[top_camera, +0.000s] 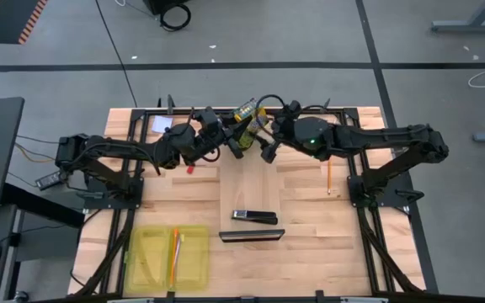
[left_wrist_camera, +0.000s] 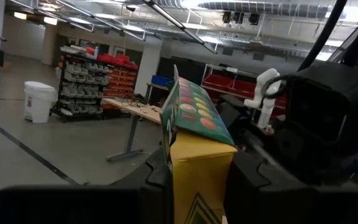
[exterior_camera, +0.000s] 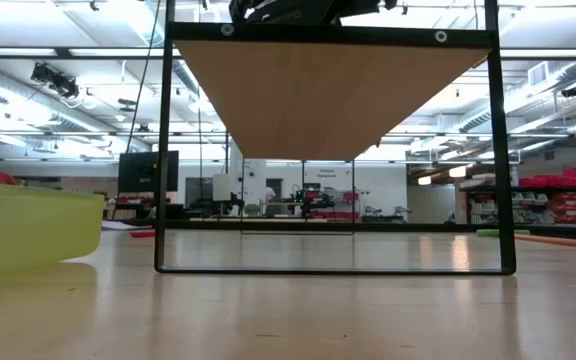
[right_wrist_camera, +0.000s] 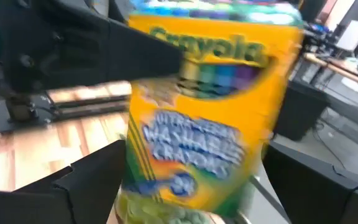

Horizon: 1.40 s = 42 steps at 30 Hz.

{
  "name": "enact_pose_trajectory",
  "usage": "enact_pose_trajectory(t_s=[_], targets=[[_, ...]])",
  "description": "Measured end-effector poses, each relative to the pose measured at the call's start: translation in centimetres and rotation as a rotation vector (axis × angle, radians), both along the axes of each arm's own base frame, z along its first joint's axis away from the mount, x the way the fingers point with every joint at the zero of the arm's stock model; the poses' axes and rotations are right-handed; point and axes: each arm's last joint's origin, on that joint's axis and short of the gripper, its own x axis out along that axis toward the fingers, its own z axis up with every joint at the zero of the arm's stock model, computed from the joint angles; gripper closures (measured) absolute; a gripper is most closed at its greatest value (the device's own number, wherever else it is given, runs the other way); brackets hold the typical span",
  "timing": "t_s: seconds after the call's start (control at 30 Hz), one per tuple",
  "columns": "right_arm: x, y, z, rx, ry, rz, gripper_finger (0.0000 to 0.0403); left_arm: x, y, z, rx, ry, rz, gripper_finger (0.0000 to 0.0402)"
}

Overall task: Pack school essentials
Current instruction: Put the yellow crayon box into the yellow supply box

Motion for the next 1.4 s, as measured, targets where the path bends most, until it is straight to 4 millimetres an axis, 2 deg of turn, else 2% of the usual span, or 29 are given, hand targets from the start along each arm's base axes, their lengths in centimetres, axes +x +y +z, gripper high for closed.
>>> enact_pose_trajectory(t_s=[0.2, 0.43, 0.57, 0.77, 1.07, 1.23, 1.4], targets=[[-2.1, -0.6, 0.8, 0.018, 0.02, -0.036, 0.0023, -0.5, 0.0, 0.4, 0.017, 0.018, 0.006, 0.0299], [-5.9, -0.5, 2.3, 0.069, 0.009, -0.051, 0.0023, -2.1, -0.3, 1.3, 0.004, 0.091, -0.007, 0.0305], [-8.1, -0.4, 3.0, 0.097, -0.006, -0.06, 0.0023, -3.5, -1.4, 2.0, -0.006, 0.138, -0.045, 0.0299], [-10.4, -0.3, 3.8, 0.109, -0.021, -0.039, 0.0023, -5.3, -3.9, 2.4, -0.066, 0.191, -0.143, 0.0303], [-11.8, -0.1, 4.0, 0.193, -0.064, -0.049, 0.0023, -8.3, -6.9, 2.4, -0.172, 0.291, -0.277, 0.0302], [-11.8, 0.2, 3.8, 0.242, -0.08, -0.039, 0.0024, -10.9, -8.4, 2.3, -0.194, 0.396, -0.38, 0.0306], [-11.8, 0.3, 3.9, 0.292, -0.129, -0.055, 0.0024, -14.0, -9.8, 1.5, -0.338, 0.522, -0.475, 0.0302]])
